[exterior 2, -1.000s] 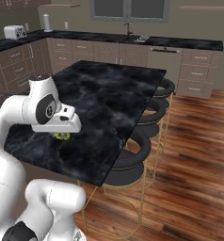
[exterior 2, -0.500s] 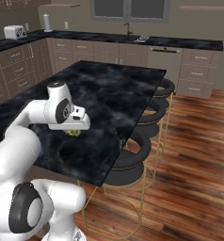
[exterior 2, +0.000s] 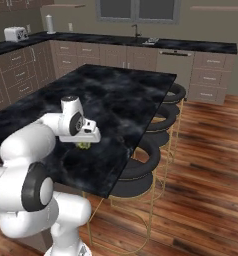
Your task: Open the fridge, remove the banana, broccoli, and chicken drumstick, and place them on any counter.
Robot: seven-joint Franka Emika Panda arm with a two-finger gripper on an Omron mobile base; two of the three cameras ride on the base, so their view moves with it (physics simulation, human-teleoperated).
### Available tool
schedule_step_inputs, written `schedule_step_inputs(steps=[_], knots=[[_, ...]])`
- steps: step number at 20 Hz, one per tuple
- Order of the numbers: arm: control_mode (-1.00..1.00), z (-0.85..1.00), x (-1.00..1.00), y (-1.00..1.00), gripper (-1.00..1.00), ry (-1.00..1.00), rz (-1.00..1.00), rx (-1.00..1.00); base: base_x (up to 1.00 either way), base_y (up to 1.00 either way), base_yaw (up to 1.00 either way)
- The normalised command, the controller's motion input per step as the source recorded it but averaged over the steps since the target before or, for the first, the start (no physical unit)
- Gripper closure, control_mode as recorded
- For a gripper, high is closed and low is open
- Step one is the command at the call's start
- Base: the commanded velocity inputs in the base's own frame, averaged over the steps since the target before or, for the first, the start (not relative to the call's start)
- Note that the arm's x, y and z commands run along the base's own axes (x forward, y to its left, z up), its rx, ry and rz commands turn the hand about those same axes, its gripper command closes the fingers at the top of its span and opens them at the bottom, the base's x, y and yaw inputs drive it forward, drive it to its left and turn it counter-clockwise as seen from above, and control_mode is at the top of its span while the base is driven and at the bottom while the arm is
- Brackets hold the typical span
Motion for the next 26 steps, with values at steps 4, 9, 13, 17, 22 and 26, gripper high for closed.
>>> schedule_step_inputs(steps=[4,9,13,17,22,26], knots=[[-1.0,-0.63,0.0,-0.01,1.0,0.0,0.0,0.01,0.0,0.0,0.0],[-1.0,-0.46,0.06,-0.01,1.0,-0.01,0.0,0.0,0.0,0.0,0.0],[-1.0,-0.26,0.05,0.0,1.0,0.0,0.0,0.0,0.0,0.0,0.0],[-1.0,-0.02,0.0,0.0,-1.0,0.0,0.0,0.0,0.0,0.0,0.0],[-1.0,0.0,0.01,0.0,-1.0,-0.07,0.0,0.0,0.0,0.0,0.0],[-1.0,0.53,0.01,0.0,-1.0,-0.04,0.02,0.0,0.0,0.0,0.0]])
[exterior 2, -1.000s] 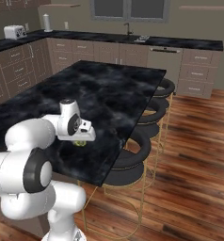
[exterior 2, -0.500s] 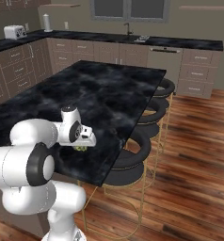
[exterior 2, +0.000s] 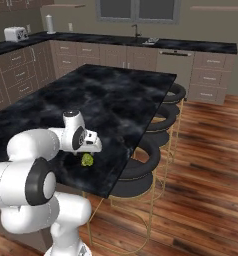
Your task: Open the fridge, remove the banana, broccoli, and chicken drumstick, and place them on any counter.
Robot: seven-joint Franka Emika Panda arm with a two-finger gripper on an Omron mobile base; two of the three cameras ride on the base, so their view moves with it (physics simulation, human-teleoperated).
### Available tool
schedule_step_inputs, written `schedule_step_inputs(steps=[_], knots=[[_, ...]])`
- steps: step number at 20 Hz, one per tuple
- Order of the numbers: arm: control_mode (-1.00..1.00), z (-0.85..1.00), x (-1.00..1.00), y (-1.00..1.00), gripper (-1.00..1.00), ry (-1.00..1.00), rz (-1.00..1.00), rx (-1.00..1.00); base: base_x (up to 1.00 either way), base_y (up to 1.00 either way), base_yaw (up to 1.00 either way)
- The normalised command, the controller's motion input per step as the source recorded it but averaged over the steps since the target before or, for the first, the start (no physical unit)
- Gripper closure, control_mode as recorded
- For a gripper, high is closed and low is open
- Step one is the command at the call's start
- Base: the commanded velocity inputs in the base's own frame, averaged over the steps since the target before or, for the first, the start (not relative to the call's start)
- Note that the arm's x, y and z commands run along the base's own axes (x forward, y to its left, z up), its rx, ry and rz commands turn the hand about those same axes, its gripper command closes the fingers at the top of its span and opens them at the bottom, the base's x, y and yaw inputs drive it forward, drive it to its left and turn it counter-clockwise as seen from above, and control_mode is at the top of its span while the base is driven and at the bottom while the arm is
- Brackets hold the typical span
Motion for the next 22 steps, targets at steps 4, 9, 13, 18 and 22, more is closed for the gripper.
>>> schedule_step_inputs(steps=[4,9,13,18,22], knots=[[-1.0,1.0,-0.21,0.0,-1.0,-0.08,0.09,0.0,0.0,0.0,0.0],[-1.0,1.0,-0.57,0.0,-1.0,-0.01,0.24,0.0,0.0,0.0,0.0],[-1.0,0.88,-1.0,0.0,-1.0,-0.01,0.15,0.0,0.0,0.0,0.0],[-1.0,0.4,-0.93,0.02,-1.0,-0.01,0.07,-0.01,0.0,0.0,0.0],[-1.0,0.0,-0.58,0.0,-1.0,0.0,0.04,-0.01,0.0,0.0,0.0]])
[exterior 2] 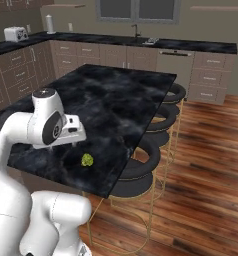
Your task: Open the fridge, remove the banana, broccoli, and chicken drumstick, and place them on any counter.
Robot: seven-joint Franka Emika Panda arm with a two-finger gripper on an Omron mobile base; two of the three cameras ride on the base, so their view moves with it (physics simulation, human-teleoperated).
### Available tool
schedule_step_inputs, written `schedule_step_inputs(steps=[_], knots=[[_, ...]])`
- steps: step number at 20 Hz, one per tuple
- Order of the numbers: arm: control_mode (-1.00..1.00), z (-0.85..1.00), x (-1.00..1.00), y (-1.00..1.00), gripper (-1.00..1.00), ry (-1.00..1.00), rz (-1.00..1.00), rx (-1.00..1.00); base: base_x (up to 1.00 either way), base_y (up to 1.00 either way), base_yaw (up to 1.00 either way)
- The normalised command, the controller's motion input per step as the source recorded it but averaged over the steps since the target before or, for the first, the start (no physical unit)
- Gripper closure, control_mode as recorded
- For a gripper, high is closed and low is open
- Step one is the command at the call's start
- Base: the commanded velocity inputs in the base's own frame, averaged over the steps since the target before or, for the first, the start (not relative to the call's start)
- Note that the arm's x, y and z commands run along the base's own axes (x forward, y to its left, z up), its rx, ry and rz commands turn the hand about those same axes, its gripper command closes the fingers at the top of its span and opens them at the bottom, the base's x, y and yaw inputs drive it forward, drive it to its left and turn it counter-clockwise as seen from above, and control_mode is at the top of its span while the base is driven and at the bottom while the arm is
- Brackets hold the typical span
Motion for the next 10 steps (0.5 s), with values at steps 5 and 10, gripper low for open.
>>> schedule_step_inputs(steps=[5,10], knots=[[-1.0,0.09,-0.66,-0.06,-1.0,-0.06,0.01,0.0,0.0,0.0,0.0],[-1.0,0.35,-0.67,-0.09,-1.0,-0.12,-0.07,0.0,0.0,0.0,0.0]])
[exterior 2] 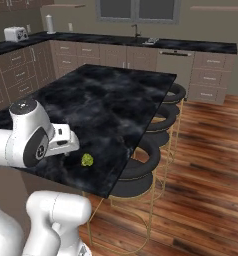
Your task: Open the fridge, remove the banana, broccoli, and chicken drumstick, and place them on any counter.
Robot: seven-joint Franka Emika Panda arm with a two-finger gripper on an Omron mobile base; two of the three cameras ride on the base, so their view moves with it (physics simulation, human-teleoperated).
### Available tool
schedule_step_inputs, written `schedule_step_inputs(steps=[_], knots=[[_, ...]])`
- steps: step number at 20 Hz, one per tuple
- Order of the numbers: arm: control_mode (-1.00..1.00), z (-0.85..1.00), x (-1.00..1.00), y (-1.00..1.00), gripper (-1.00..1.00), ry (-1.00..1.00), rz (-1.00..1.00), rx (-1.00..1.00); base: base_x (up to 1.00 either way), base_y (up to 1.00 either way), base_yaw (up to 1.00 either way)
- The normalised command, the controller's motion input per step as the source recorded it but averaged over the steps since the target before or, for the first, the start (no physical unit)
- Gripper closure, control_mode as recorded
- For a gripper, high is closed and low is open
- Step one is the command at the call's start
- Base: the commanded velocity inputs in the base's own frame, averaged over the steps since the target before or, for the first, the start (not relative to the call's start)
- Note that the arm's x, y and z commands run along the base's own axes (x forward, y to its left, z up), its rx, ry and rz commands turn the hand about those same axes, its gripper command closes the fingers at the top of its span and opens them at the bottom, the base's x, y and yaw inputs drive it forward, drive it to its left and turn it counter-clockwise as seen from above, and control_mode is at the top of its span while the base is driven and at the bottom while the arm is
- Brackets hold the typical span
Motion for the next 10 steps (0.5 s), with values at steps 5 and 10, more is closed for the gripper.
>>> schedule_step_inputs(steps=[5,10], knots=[[-1.0,0.23,-0.5,-0.16,-1.0,-0.02,-0.06,0.02,0.0,0.0,0.0],[-1.0,0.0,-0.16,-0.07,-1.0,-0.01,-0.03,0.0,0.0,0.0,0.0]])
